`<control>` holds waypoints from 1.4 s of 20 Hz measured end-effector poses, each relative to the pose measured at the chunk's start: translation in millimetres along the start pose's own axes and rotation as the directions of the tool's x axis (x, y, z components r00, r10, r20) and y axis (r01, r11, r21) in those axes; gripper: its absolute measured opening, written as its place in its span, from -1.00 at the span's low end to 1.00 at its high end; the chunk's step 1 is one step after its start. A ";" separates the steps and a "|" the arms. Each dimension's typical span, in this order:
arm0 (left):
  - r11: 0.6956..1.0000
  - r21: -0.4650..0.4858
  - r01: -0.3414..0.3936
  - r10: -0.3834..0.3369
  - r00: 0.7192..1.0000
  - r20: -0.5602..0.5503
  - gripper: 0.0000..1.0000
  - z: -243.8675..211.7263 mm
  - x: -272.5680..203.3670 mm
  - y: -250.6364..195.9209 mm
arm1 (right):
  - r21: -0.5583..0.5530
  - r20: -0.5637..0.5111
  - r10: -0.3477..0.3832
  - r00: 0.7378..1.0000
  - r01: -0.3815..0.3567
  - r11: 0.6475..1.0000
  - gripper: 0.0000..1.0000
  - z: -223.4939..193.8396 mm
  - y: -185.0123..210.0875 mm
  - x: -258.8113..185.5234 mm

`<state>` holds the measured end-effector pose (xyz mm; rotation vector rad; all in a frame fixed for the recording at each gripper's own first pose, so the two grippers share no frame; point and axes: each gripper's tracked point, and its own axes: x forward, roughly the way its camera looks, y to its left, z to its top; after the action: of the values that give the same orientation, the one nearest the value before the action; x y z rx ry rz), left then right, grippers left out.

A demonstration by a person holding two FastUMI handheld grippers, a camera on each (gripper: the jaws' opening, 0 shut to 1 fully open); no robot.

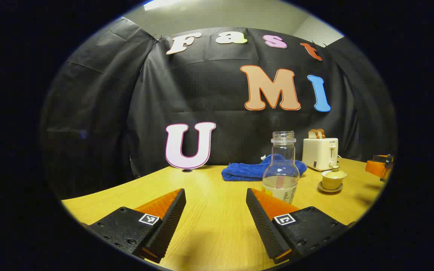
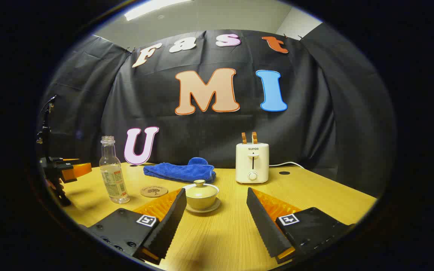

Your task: Open the teacup lid with one hand, grasp the water bottle and pour water into the teacup with the other hand; after pouring, place the water bottle on the coaster and then close the teacup lid.

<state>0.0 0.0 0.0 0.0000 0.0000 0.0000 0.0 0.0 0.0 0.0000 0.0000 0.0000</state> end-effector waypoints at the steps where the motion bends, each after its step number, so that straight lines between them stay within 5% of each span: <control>1: 1.000 0.002 0.000 0.000 1.000 0.002 0.88 0.4 0.1 -0.3 | 0.000 0.001 0.000 1.000 0.000 1.000 0.97 -0.2 -0.3 -0.1; 19: 1.000 0.002 -0.001 0.001 1.000 0.003 0.88 0.6 -0.6 0.4 | 0.000 0.002 0.001 1.000 -0.001 1.000 1.00 -1.1 -0.1 0.2; 28: 1.000 0.000 0.000 0.000 1.000 -0.001 0.88 -0.7 -0.7 1.0 | 0.005 -0.020 0.120 0.993 -0.120 0.993 1.00 -5.8 26.3 22.7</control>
<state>-0.7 1.0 -0.7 0.0003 0.0009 0.0002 22.7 26.3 -5.8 0.0039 0.0199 0.1203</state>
